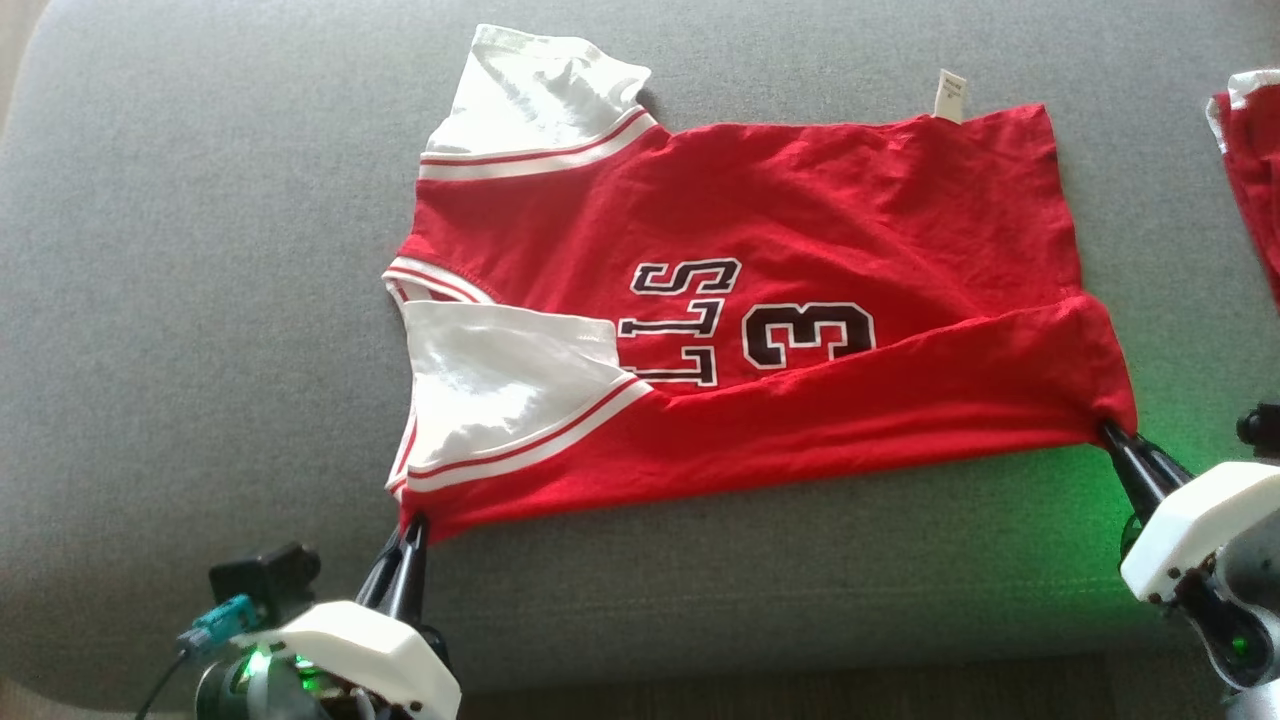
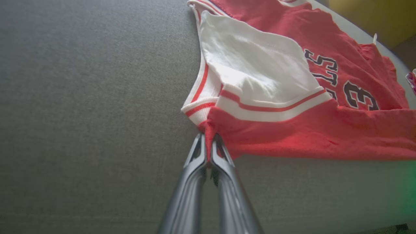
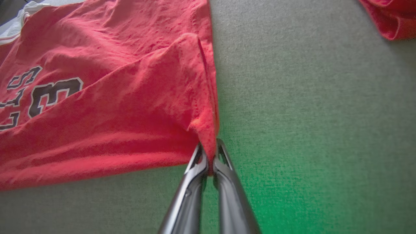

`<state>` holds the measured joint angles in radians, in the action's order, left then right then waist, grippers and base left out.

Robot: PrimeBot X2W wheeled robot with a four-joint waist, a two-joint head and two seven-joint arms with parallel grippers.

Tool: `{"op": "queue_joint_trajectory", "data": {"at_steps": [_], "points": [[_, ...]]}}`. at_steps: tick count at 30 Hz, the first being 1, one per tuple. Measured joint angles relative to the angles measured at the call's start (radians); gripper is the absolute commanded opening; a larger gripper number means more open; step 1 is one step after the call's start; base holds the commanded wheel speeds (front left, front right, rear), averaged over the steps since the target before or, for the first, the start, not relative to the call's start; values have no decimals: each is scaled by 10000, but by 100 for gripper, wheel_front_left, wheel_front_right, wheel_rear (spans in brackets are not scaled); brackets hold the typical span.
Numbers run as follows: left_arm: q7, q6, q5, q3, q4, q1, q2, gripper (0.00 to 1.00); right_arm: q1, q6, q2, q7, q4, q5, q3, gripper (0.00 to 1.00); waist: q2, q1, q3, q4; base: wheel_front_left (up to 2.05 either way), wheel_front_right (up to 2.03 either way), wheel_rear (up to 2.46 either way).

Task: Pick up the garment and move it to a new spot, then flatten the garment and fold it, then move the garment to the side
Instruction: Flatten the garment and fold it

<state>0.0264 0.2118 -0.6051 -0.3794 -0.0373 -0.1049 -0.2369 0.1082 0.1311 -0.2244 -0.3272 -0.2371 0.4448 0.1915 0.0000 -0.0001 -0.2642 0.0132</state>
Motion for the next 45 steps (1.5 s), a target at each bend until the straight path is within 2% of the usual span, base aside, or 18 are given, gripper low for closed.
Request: {"op": "queue_joint_trajectory", "data": {"at_steps": [2, 3, 4, 5, 6, 13, 19, 24, 30, 32, 35, 41, 45], "points": [[180, 104, -61, 0, -67, -19, 0, 0, 5, 0, 0, -19, 56, 4, -4, 0, 0, 1, -17, -16, 0, 0, 0], [247, 182, -63, 8, -77, -36, 2, 0, 5, 0, -2, -65, 56, 40, -17, 23, 0, 1, -19, -23, 0, 0, 0], [259, 221, -63, 15, -81, -42, 2, 18, 5, 0, -2, -69, 65, 52, -42, 70, 0, 1, -17, -33, 0, 0, 0], [263, 278, -61, 15, -94, -44, 2, 61, 8, 0, 0, -58, 96, 52, -52, 100, 0, 1, -10, -50, 0, 0, 0], [295, 322, -61, 21, -113, -45, 0, 100, 13, 0, -2, 36, 132, 50, -52, 100, 0, 1, -3, -71, 0, 0, 0], [318, 610, 132, 351, -616, 146, -268, 100, 56, 0, -272, 917, 777, -23, -418, 100, 0, 1, -14, -250, 0, 0, 0], [244, 539, 441, 690, -903, 1393, -706, 100, 96, 0, -303, 1795, 1195, -100, -1152, 100, 0, 1, -24, -386, 0, 0, 0], [671, 31, 587, 700, -414, 3588, -1051, 100, 551, 0, -247, 2702, 1337, -384, -1812, 100, 0, 1, -285, -530, 0, 0, 0], [1402, -798, 591, 568, 1576, 6591, -1093, 100, 1384, 0, -201, 3430, 1413, -395, -2587, 100, 0, 2, -887, -707, 0, 0, 0], [1417, -1256, 775, 337, 2211, 7594, -1200, 100, 1578, 0, -205, 3601, 1392, -391, -2740, 100, 0, 2, -1138, -789, 0, 0, 0], [1730, -1707, 842, 157, 3264, 8920, -1212, 100, 1874, 0, -268, 3822, 1335, -328, -2984, 100, 0, 3, -1515, -930, 0, 0, 0], [2429, -2476, 871, -79, 5158, 10425, -1313, 100, 2343, 0, -360, 4046, 1290, -201, -3298, 100, 0, 3, -2076, -1341, 0, 0, 0], [2537, -2661, 943, -276, 6080, 11112, -1365, 100, 2361, 0, -418, 4144, 1285, -117, -3404, 100, 0, 2, -2329, -1627, 0, 0, 0]]}}
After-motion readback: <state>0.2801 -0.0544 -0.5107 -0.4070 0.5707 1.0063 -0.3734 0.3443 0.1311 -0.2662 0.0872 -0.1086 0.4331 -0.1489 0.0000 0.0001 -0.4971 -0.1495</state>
